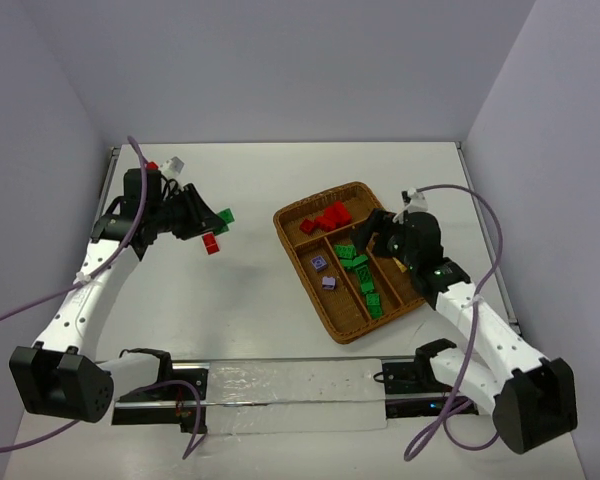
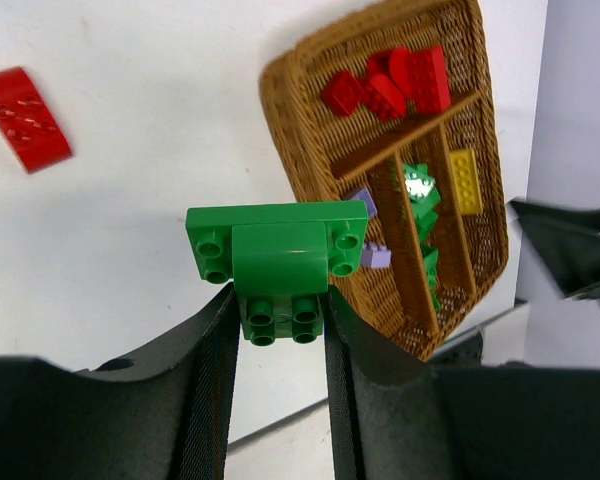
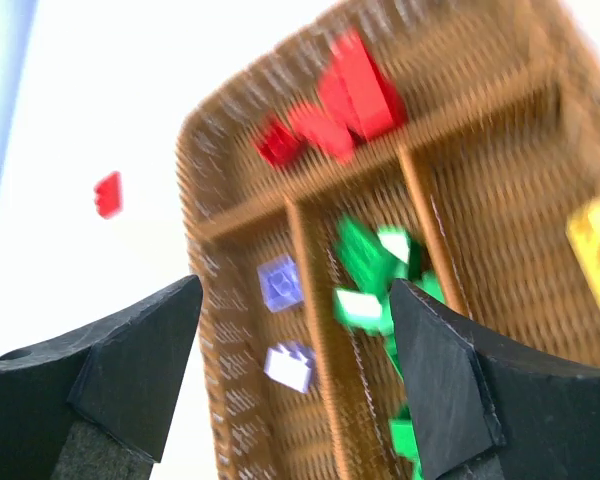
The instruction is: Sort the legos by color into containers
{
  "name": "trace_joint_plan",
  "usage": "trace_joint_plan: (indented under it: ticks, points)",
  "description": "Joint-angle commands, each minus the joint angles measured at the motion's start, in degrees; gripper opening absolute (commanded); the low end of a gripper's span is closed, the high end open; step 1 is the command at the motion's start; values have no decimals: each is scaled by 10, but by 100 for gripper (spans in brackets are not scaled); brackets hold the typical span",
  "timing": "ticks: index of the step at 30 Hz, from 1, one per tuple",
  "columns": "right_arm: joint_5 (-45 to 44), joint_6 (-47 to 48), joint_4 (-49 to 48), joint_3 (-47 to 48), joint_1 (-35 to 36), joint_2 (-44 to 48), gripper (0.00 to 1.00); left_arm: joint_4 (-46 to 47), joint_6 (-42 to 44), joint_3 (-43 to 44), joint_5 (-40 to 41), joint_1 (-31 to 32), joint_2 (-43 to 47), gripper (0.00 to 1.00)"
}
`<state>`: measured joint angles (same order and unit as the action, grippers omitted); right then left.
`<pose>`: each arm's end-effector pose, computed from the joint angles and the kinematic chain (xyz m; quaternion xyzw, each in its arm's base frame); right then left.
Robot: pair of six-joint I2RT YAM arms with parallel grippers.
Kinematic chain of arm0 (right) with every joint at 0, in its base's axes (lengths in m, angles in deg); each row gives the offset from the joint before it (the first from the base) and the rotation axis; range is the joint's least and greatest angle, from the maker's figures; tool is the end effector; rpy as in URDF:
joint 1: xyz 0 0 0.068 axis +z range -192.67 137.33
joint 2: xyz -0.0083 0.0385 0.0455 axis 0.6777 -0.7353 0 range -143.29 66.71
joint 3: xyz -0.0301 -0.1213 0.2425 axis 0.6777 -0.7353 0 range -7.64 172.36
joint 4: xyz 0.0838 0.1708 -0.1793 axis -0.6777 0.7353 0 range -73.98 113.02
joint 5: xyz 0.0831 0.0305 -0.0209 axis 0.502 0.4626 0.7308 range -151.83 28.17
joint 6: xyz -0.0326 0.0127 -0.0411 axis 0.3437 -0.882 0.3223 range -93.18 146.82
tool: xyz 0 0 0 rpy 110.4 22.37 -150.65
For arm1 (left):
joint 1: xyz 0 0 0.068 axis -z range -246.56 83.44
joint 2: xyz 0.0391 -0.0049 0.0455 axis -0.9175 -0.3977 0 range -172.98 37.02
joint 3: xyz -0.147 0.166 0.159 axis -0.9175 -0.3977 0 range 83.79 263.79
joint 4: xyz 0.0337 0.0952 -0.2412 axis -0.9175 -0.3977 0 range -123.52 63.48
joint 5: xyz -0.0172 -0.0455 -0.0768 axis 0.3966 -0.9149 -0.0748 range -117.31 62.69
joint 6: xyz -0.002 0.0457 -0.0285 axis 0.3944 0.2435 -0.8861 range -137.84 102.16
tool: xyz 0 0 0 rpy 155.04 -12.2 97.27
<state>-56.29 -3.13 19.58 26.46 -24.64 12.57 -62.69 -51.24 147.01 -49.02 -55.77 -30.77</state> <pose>0.2047 0.0703 0.2561 0.0605 0.8340 0.2593 0.4832 0.2436 -0.0599 0.3285 -0.0980 0.8908 -0.3127 0.3148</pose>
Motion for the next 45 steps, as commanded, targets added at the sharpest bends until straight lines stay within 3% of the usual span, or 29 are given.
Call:
trace_joint_plan:
  ticks: [1, 5, 6, 9, 11, 14, 20, 28, 34, 38, 42, 44, 45]
  points:
    - [28, 22, 13, 61, 4, 43, 81, 40, 25, -4, -36, 39, -8, 0]
    - [177, 16, 7, 126, 21, 1, 80, 80, 20, -20, -58, 80, -11, 0]
    - [213, 20, 20, 178, 42, -26, 80, 93, 13, -25, -58, 99, -11, 0]
    - [159, 29, 60, 236, 143, -72, 80, 107, 5, -27, -60, 118, -17, 0]
    - [136, -3, 24, 241, 166, -92, 78, 112, 3, -26, -56, 126, -20, 0]
    - [150, -30, -26, 243, 179, -132, 75, 107, 3, -20, -49, 130, -20, 0]
    - [167, -10, -5, 315, 217, -231, 69, 92, 6, -11, -38, 132, -15, 0]
    - [178, -18, -33, 334, 234, -289, 63, 85, 9, -9, -38, 135, -8, 0]
    - [185, -32, -55, 349, 238, -331, 51, 77, 11, -10, -37, 135, -1, 0]
    - [183, -41, -73, 340, 239, -333, 36, 74, 13, -9, -36, 135, 4, 0]
    - [174, -40, -73, 337, 240, -328, 17, 71, 16, -5, -37, 135, 1, 0]
    - [160, -37, -73, 333, 239, -321, 1, 68, 18, -1, -34, 135, -1, 0]
    - [158, -36, -72, 330, 239, -320, 0, 68, 19, 0, -35, 135, -1, 0]
